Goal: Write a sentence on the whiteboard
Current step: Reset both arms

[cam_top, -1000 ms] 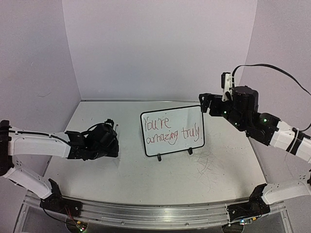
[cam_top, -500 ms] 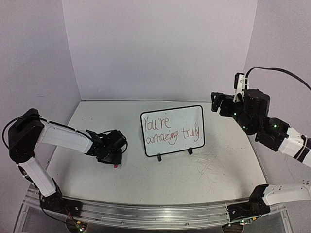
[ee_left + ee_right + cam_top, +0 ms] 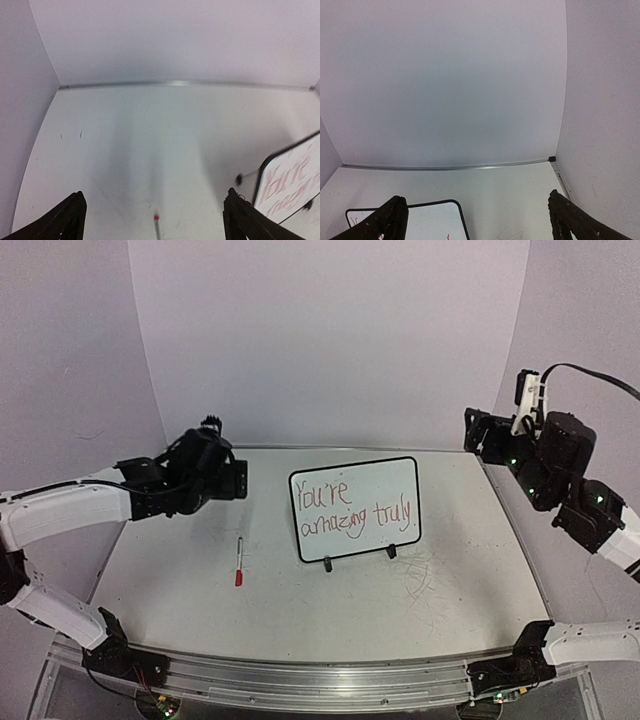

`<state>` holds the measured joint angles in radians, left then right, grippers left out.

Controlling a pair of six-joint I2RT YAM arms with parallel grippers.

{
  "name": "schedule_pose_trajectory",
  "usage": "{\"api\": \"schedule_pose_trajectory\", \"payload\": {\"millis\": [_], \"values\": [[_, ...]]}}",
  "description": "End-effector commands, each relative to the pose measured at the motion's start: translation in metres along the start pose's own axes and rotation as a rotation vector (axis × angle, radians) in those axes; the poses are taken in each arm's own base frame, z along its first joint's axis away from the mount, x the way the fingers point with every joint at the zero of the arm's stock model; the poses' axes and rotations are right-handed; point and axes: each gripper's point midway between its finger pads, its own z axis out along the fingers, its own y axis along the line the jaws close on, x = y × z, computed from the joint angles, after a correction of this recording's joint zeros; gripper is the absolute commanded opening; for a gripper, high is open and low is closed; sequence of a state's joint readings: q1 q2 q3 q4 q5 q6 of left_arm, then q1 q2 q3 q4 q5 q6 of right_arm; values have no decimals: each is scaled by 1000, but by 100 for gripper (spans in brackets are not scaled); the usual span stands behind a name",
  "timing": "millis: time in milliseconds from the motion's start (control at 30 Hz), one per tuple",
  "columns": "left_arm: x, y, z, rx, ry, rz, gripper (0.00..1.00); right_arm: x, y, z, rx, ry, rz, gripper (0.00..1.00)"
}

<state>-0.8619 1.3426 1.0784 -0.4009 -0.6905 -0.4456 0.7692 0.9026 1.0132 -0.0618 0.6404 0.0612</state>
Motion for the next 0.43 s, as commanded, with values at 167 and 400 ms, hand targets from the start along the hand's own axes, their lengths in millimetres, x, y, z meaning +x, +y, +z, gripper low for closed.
{"api": "schedule_pose_trajectory", "payload": {"millis": [167,400], "values": [[-223,-3,-132,163,-629,97,99,-82,-27,-29,53,-166,38,98],[-257,-1,-164,192,-739,107,99,-86,-32,-36,45,-188,73,98]]}}
